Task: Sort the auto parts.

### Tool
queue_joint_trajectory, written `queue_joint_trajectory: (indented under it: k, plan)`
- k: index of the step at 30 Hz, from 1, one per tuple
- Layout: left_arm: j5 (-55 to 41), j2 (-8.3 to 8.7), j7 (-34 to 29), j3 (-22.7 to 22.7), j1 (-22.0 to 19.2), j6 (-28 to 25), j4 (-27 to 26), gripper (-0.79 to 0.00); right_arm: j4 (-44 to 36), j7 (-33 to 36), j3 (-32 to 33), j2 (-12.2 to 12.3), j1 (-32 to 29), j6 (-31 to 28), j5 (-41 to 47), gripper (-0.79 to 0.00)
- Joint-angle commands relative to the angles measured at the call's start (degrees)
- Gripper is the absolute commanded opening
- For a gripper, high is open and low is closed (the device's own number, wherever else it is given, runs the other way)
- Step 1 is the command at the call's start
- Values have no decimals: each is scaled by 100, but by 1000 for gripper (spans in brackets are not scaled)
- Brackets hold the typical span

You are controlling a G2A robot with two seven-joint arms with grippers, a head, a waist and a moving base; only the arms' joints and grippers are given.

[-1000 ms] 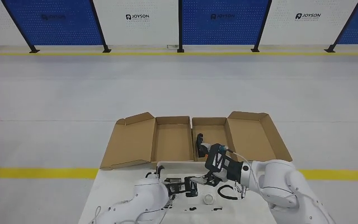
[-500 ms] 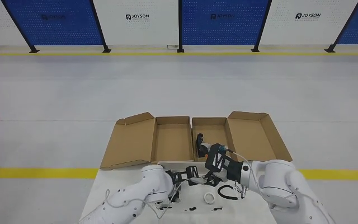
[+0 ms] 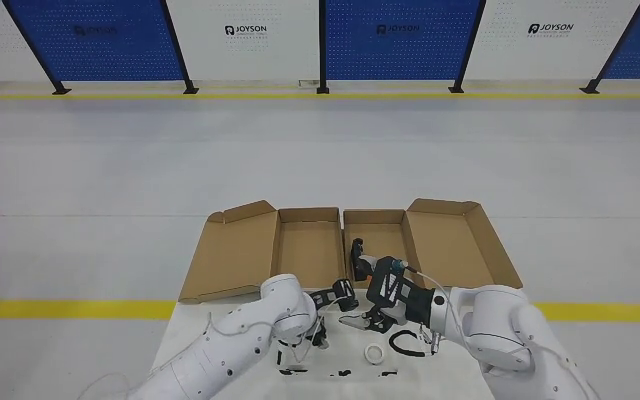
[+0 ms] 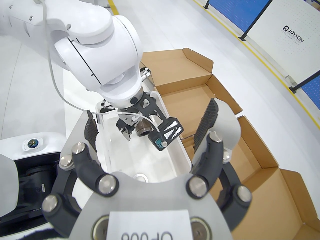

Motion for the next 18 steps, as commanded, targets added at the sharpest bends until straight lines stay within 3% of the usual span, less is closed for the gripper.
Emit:
queue_joint_trajectory:
  k: [1,3,8,12,15,17,18]
  plan:
    - [-32,-51,-6,59,-73,12,216,0,0,-5,2,0,-2,-3,0,0]
    - [-108,-111,-39,133,-153,-12,406,0,0,-5,2,0,-2,-3,0,0]
    - [-231,-247,-17,303,-293,-89,776,-169,0,-5,2,0,-2,-3,0,0]
    - [-225,-323,23,390,-348,-85,913,-397,0,-5,2,0,-2,-3,0,0]
    - [-223,-357,32,421,-369,-87,971,-523,0,-5,2,0,-2,-3,0,0]
    - [-210,-378,30,446,-367,-102,975,-767,0,-5,2,0,-2,-3,0,0]
    - [-191,-385,18,462,-361,-119,962,-785,0,-5,2,0,-2,-3,0,0]
